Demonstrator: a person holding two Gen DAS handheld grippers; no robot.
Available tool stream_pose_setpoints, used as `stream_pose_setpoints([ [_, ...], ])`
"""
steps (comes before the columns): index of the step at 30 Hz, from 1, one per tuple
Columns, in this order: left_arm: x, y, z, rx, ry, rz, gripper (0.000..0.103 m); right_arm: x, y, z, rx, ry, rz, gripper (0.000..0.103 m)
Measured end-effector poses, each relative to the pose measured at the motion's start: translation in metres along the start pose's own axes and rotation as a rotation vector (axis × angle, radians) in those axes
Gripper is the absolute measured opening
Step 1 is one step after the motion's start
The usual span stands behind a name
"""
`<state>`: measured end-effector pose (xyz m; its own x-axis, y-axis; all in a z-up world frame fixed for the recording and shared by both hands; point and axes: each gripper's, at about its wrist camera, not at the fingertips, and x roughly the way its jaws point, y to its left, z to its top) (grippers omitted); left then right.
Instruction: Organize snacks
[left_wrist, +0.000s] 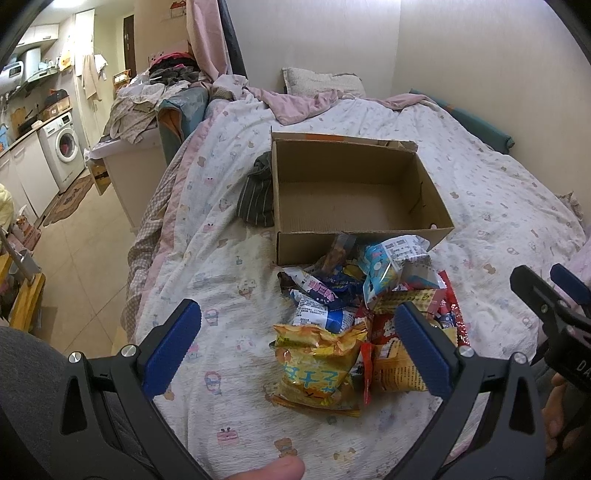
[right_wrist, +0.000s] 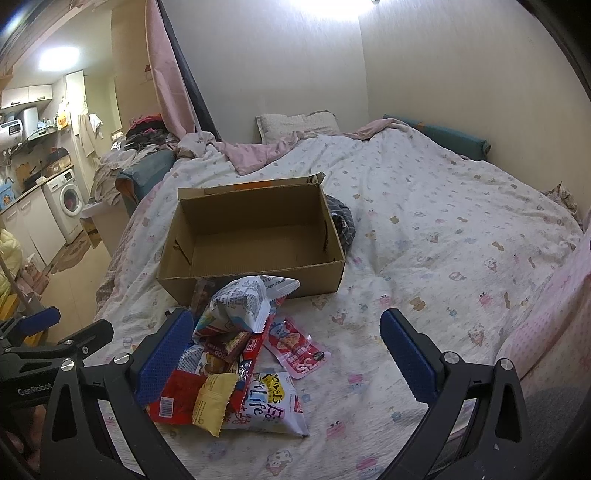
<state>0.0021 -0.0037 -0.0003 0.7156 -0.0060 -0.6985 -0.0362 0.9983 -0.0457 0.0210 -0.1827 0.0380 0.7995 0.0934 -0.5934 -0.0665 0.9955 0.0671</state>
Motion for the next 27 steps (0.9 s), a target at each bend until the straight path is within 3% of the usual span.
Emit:
stream_pose_setpoints([
  [27,0.0004,0.0010,0.0005,0.000,0.002,0.002,0.103,0.0020,0.0002,-0.0016,-0.001,0.007,-0.011,0.103],
])
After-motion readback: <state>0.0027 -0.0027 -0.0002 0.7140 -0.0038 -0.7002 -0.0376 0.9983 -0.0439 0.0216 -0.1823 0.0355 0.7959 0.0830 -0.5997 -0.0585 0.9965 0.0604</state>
